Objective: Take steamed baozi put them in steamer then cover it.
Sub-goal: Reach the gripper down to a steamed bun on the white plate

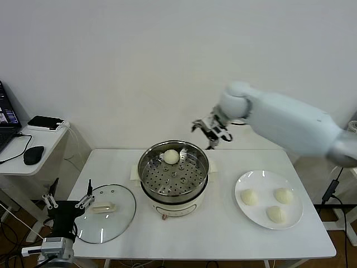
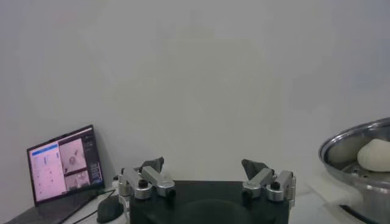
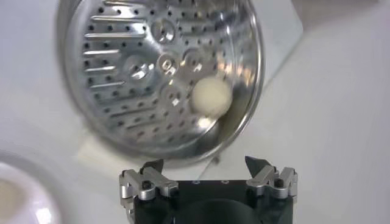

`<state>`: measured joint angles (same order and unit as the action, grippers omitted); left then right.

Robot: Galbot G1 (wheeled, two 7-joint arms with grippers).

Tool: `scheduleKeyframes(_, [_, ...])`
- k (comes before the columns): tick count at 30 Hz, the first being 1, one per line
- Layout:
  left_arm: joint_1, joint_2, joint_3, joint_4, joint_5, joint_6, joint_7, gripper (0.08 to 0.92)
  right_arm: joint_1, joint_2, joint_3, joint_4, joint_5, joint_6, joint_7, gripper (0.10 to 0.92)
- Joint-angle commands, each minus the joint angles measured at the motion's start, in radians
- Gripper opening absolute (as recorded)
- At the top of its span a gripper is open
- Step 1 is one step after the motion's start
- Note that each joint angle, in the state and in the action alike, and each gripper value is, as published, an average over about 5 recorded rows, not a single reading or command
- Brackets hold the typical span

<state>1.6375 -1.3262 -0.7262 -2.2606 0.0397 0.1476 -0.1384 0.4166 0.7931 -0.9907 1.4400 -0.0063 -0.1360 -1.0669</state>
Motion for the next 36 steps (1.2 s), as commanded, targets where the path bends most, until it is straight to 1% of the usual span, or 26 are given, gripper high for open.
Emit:
scheduleKeyframes(1, [0.001,0.025,0.003,-0.003,-0.015,0.005,0.001,0.823,-0.158,-0.322,0.115,0.205,0.032,-0.159,-0.026,0.823])
scheduleKeyframes(5, [0.001,0.03,0.004,0.0,-0.013,0.004,0.001,0.823,-0.348,-0.382,0.233,0.22,-0.018,-0.149,-0.033,0.823])
scheduleKeyframes(10, [0.004,0.038,-0.003,0.0,-0.013,0.005,0.002,0.823,-0.501,-0.381,0.313,0.197,-0.083,-0.133,-0.044,0.823])
scheduleKeyframes(22, [0.008,0.029,-0.015,0.018,-0.009,0.005,0.003,0.823,-0.533,-0.182,0.326,-0.042,-0.211,-0.095,-0.042,0.823])
scheduleKeyframes(27, [0.008,0.021,-0.017,0.02,-0.007,0.005,0.003,0.823,-0.543,-0.129,0.329,-0.091,-0.235,-0.094,-0.039,0.823])
scheduleKeyframes(36, [0.007,0.015,-0.018,0.022,-0.004,0.005,0.004,0.823,-0.557,-0.08,0.327,-0.145,-0.268,-0.092,-0.021,0.823])
